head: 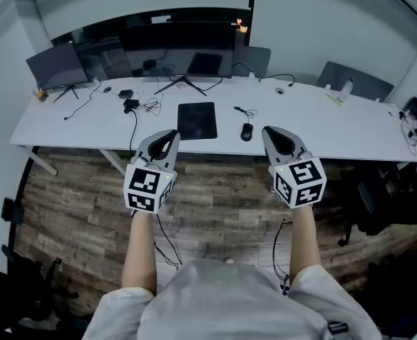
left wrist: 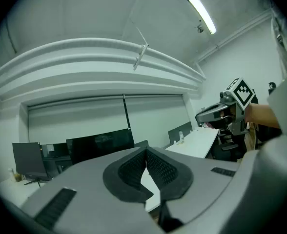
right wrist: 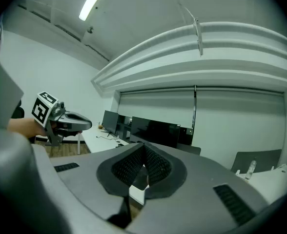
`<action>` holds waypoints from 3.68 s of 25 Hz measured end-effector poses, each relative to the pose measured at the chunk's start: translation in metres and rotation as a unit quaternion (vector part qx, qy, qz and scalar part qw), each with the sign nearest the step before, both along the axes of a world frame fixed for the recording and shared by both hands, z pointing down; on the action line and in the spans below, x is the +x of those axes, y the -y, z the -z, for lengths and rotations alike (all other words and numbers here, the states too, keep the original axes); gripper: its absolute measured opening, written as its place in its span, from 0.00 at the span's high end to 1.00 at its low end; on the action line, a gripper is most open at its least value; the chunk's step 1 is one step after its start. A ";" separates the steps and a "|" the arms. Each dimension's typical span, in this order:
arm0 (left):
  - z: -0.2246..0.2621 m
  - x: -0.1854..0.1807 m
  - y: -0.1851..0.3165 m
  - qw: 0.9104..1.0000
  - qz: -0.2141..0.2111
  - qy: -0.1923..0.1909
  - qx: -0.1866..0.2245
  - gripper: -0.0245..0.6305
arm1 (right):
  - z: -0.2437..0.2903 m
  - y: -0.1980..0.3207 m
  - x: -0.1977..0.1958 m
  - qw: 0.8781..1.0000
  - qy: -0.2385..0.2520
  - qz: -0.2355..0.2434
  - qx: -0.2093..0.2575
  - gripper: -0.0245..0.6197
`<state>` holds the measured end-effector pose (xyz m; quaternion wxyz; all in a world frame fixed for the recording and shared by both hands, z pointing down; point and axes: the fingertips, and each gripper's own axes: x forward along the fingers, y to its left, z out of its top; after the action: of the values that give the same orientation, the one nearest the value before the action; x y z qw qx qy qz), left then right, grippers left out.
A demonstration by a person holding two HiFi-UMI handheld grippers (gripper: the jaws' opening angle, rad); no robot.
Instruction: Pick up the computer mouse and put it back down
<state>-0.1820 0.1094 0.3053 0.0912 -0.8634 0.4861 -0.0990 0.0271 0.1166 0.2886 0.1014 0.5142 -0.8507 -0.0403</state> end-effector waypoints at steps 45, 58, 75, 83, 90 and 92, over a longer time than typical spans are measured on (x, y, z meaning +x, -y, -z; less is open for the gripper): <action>-0.093 0.210 0.354 0.992 -0.033 -0.035 -0.113 0.93 | -0.098 0.341 0.182 0.995 0.011 -0.012 -0.096 0.94; -0.276 0.267 0.394 0.949 -0.073 -0.011 -0.307 0.66 | -0.205 0.365 0.199 0.978 0.042 -0.082 -0.189 0.94; -0.424 0.311 0.364 0.895 -0.011 0.049 -0.443 0.45 | -0.281 0.340 0.211 0.959 0.020 -0.090 -0.266 0.94; -0.435 0.311 0.359 0.894 0.015 0.063 -0.443 0.51 | -0.275 0.348 0.225 0.961 0.018 -0.083 -0.262 0.94; -0.409 0.294 0.362 0.902 0.003 0.038 -0.430 0.53 | -0.259 0.360 0.216 0.967 0.015 -0.061 -0.246 0.94; -0.393 0.292 0.365 0.911 -0.016 0.022 -0.412 0.53 | -0.253 0.363 0.211 0.969 0.015 -0.055 -0.242 0.94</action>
<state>0.1101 -0.2557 0.6987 -0.2599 -0.8298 0.3861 -0.3079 0.2384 -0.2463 0.5416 0.2121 0.5212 -0.8067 0.1805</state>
